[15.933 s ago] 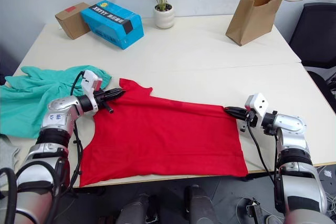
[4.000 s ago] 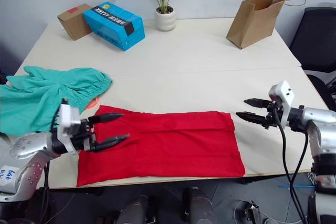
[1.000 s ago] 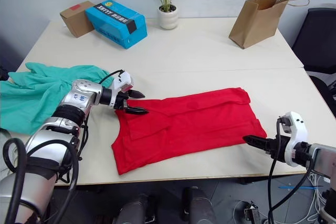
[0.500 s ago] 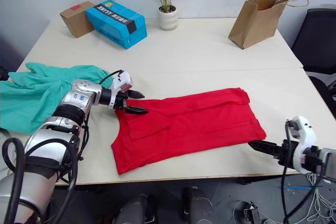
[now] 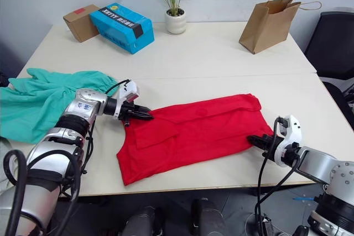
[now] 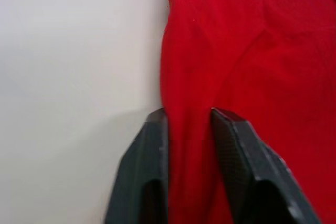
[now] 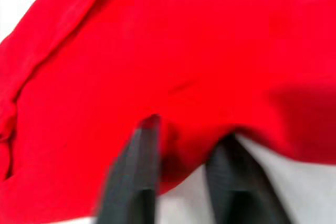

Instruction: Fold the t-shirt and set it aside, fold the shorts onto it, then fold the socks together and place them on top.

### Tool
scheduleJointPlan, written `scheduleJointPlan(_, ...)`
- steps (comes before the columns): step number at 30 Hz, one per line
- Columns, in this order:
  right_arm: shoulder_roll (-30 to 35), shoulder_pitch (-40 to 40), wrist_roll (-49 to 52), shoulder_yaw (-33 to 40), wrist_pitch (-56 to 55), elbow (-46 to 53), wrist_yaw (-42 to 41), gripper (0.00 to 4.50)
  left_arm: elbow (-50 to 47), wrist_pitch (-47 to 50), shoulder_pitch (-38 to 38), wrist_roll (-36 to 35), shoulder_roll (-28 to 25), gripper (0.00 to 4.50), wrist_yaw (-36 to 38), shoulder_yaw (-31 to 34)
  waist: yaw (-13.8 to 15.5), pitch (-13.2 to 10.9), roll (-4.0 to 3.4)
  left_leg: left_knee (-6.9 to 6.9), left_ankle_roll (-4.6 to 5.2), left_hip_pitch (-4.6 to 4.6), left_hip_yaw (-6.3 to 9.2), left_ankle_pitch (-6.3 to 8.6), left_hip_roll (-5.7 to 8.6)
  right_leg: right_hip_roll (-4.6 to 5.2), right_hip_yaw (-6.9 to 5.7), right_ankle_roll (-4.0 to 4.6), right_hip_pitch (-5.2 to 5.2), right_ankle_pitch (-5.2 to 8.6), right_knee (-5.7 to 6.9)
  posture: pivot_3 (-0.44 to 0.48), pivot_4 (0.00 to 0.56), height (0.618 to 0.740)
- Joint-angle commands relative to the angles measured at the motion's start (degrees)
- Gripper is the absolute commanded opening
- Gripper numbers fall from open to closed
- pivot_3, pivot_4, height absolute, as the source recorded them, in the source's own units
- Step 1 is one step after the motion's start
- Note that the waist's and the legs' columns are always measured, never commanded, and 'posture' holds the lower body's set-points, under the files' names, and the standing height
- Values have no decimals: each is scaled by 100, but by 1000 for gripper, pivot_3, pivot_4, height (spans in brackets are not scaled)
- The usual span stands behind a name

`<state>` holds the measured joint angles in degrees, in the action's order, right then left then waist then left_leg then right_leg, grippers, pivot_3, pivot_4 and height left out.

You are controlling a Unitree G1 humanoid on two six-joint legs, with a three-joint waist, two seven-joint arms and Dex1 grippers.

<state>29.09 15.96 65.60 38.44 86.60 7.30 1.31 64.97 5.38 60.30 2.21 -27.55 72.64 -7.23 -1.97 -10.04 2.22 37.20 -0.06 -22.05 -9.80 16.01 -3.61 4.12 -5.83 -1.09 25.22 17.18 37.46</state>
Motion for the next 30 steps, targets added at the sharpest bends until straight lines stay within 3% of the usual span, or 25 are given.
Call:
scheduleJointPlan(1,165,239,-143,-70,-251,-108,-185,0,-216,329,-437,-28,-22,53,-161,58,-4,0,-1,1,0,0,0,0,0,0,0,0,0,0,0,0,150,740)
scheduleJointPlan(7,548,671,-776,-671,-829,-699,-810,0,-2539,1492,-1797,-520,-200,53,-511,419,-55,7,-15,0,-3,6,-3,-2,-2,0,5,0,-1,0,7,0,150,740)
scheduleJointPlan(13,807,1729,-1950,-1820,-1975,-2074,-1769,0,-5561,2984,-3132,-1216,-232,53,-1633,1173,-146,2,-25,0,-8,17,-15,-11,-1,-2,22,-1,0,1,18,0,150,740)
scheduleJointPlan(17,835,2440,-2844,-2692,-2789,-3144,-2502,0,-7068,3838,-3849,-1515,-176,53,-2320,1445,-120,0,-25,-4,-15,13,-12,-15,-1,-6,29,-1,7,1,21,0,150,740)
scheduleJointPlan(20,743,3007,-3490,-3128,-3447,-4096,-2814,0,-7606,3982,-4254,-1547,-224,53,-2669,1517,-108,0,-25,0,-15,4,-14,-16,1,-5,31,-1,15,0,21,0,150,740)
scheduleJointPlan(24,540,3626,-4003,-3384,-4215,-5057,-3252,0,-8205,4431,-4586,-1874,109,53,-3299,1890,-120,0,-25,1,-11,4,-17,-18,1,-4,34,0,14,-3,21,0,150,740)
scheduleJointPlan(30,367,3943,-4605,-3663,-4908,-5663,-3907,0,-9071,4727,-5037,-2158,493,53,-4002,2066,-107,-1,-25,-1,-12,1,-15,-18,1,-4,34,0,15,-3,17,0,150,740)
